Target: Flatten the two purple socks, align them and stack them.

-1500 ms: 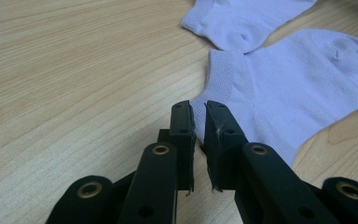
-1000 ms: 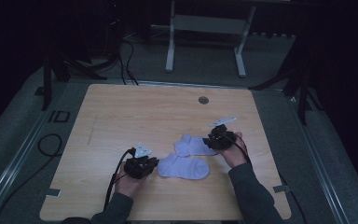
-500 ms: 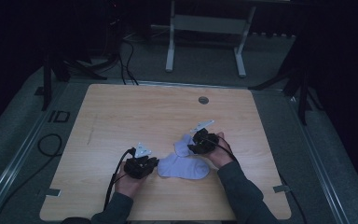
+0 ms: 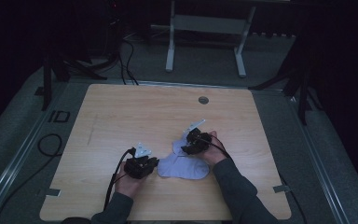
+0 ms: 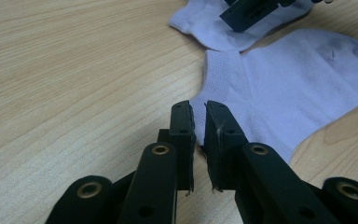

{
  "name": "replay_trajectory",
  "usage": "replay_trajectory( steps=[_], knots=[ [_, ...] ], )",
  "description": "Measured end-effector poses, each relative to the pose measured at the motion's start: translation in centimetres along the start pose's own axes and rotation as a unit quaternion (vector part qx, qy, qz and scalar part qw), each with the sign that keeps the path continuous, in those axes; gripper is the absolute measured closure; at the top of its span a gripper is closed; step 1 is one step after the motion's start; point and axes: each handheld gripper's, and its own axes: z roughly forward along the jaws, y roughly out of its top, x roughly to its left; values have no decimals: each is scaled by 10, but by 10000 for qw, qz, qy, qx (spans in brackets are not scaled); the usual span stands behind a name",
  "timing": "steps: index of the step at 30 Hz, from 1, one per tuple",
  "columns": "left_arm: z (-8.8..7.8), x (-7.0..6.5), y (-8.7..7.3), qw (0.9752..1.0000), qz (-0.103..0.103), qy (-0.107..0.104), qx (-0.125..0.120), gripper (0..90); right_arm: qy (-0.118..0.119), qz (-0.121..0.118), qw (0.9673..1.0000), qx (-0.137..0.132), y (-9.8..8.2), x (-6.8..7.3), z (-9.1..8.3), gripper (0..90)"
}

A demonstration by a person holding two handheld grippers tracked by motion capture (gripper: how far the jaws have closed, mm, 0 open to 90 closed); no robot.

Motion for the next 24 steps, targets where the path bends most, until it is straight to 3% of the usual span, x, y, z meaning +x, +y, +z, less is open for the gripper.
replay_trajectory(
  steps=[6, 12, 24],
  knots=[
    [0, -1, 0, 10000, 2, -15, 4, 813, 184, 129, 9997, 46, 2, -3, 4, 495],
    [1, -2, 0, 10000, 33, -10, 13, 813, 12, 164, 9998, 151, 7, -1, 5, 538],
    [0, -2, 0, 10000, 18, -28, -8, 808, -256, 575, 9980, 102, 7, -10, 5, 846]
  ],
)
